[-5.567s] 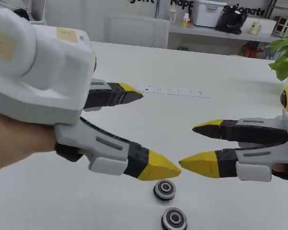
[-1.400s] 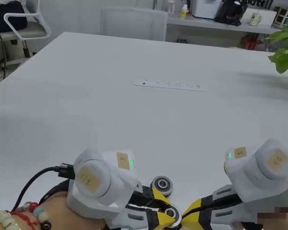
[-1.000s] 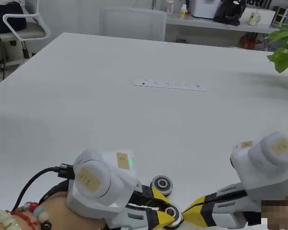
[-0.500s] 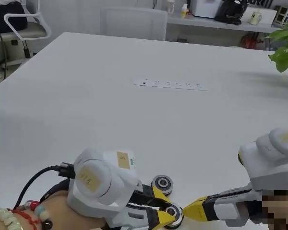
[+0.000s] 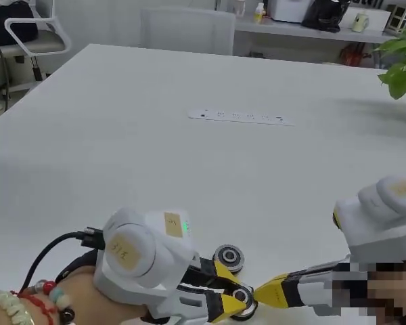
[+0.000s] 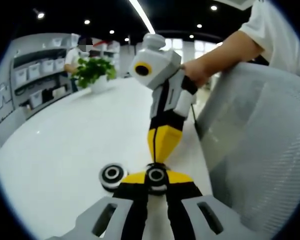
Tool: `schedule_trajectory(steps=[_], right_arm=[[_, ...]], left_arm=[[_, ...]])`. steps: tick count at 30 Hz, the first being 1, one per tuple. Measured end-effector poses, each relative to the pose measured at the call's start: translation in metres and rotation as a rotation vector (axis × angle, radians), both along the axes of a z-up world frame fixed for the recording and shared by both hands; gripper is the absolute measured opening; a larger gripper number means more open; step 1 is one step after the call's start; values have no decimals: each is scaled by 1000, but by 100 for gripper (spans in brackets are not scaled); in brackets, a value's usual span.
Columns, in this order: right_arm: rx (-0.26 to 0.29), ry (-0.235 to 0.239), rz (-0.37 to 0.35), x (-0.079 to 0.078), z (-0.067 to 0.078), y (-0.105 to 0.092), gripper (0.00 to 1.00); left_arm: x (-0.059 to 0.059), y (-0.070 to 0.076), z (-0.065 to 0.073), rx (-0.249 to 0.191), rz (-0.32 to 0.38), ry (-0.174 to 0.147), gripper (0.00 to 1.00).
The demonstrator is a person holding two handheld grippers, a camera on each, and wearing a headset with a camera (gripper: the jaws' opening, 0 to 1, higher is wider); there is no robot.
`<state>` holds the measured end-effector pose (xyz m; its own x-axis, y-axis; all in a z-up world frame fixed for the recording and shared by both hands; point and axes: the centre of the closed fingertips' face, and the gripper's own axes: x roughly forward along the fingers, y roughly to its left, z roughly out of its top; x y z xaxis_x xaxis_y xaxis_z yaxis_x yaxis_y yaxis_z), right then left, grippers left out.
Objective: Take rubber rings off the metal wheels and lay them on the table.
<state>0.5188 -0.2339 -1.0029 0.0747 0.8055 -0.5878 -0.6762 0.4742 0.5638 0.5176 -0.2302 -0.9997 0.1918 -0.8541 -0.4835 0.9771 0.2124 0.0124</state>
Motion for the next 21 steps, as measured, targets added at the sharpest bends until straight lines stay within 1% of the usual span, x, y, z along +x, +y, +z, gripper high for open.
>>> schedule_trajectory(steps=[21], right_arm=[[11, -19, 18, -2, 3, 4, 0]], left_arm=[[-1, 0, 0, 0, 0, 1, 13]])
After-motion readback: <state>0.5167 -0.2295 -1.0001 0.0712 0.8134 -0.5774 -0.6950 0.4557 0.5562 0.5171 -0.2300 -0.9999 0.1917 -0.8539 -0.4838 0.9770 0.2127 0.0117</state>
